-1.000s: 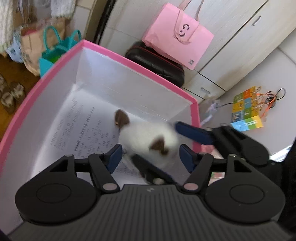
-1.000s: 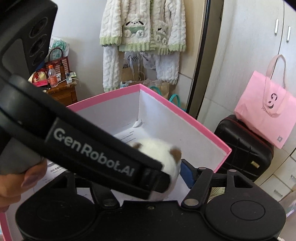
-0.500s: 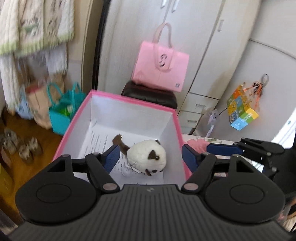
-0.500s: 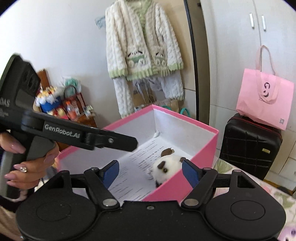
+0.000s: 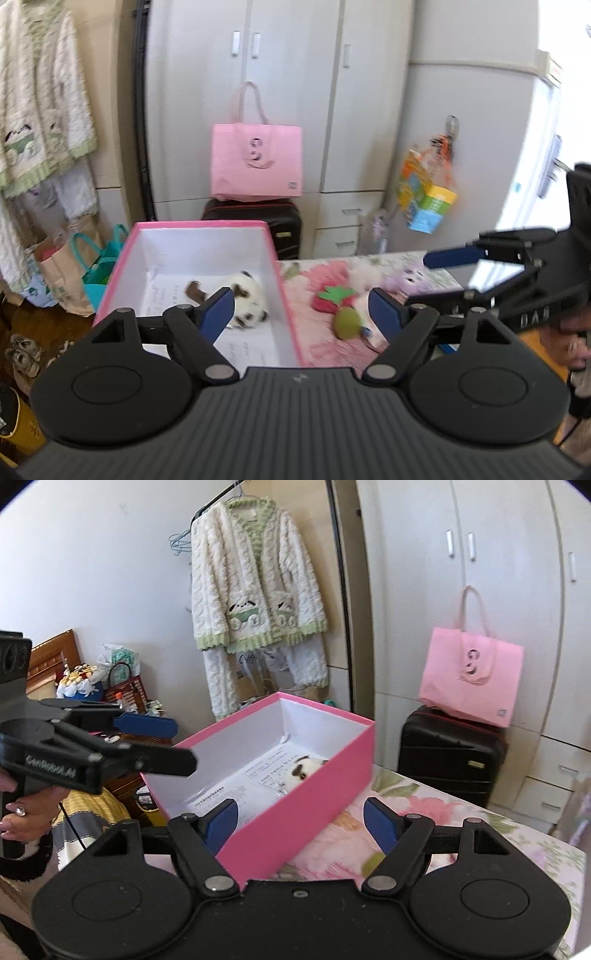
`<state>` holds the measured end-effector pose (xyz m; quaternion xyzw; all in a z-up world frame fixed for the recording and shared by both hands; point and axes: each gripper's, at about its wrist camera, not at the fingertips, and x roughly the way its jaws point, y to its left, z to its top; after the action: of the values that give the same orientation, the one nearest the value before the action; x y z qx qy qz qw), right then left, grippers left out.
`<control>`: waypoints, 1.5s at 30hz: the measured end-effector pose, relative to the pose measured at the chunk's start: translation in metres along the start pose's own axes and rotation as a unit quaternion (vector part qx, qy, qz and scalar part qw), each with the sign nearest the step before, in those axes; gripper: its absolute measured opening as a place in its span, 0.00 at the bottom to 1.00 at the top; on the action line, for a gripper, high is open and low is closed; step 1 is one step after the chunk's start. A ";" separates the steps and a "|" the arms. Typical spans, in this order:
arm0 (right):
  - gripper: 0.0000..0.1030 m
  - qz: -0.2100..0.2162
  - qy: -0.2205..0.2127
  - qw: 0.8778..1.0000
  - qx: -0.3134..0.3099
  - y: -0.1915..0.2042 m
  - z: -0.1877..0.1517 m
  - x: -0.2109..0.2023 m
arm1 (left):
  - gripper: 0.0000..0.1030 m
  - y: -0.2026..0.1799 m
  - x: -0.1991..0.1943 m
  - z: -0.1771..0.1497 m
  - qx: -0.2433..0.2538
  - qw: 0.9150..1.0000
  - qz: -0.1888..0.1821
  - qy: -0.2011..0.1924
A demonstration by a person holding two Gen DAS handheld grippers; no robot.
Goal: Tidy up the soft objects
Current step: 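Move the left gripper to the orange sponge while the right gripper approaches the pink floral cloth, then grasp the orange sponge with the left gripper while the right gripper grasps the pink floral cloth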
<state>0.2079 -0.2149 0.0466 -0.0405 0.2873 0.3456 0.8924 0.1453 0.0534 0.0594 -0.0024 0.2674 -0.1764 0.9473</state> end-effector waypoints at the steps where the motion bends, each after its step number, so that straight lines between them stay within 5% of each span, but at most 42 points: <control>1: 0.77 -0.007 -0.003 1.000 0.002 -0.002 -0.003 -0.008 | 0.77 -0.006 -0.002 -0.004 0.005 1.000 -0.006 0.002; 11: 0.78 -0.061 -0.011 0.998 0.011 -0.025 -0.064 -0.071 | 0.78 -0.072 0.007 -0.052 0.035 0.996 -0.073 0.029; 20: 0.78 -0.073 0.007 0.997 0.021 -0.044 -0.107 -0.078 | 0.78 -0.110 0.050 -0.086 0.051 0.985 -0.133 0.094; 30: 0.78 -0.045 0.015 0.999 0.015 -0.071 -0.134 -0.047 | 0.78 -0.118 0.107 -0.111 0.058 0.982 -0.117 0.134; 40: 0.79 -0.020 0.025 0.999 -0.010 -0.095 -0.126 0.010 | 0.78 -0.117 0.142 -0.119 0.066 0.986 -0.080 0.131; 45: 0.81 -0.013 0.043 0.998 -0.038 -0.101 -0.119 0.043 | 0.68 -0.116 0.152 -0.122 0.077 0.985 -0.079 0.130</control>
<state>0.2407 -0.2980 -0.0887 -0.0933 0.3117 0.3427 0.8813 0.1655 -0.0952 -0.1101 0.0722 0.3730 -0.2698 0.8848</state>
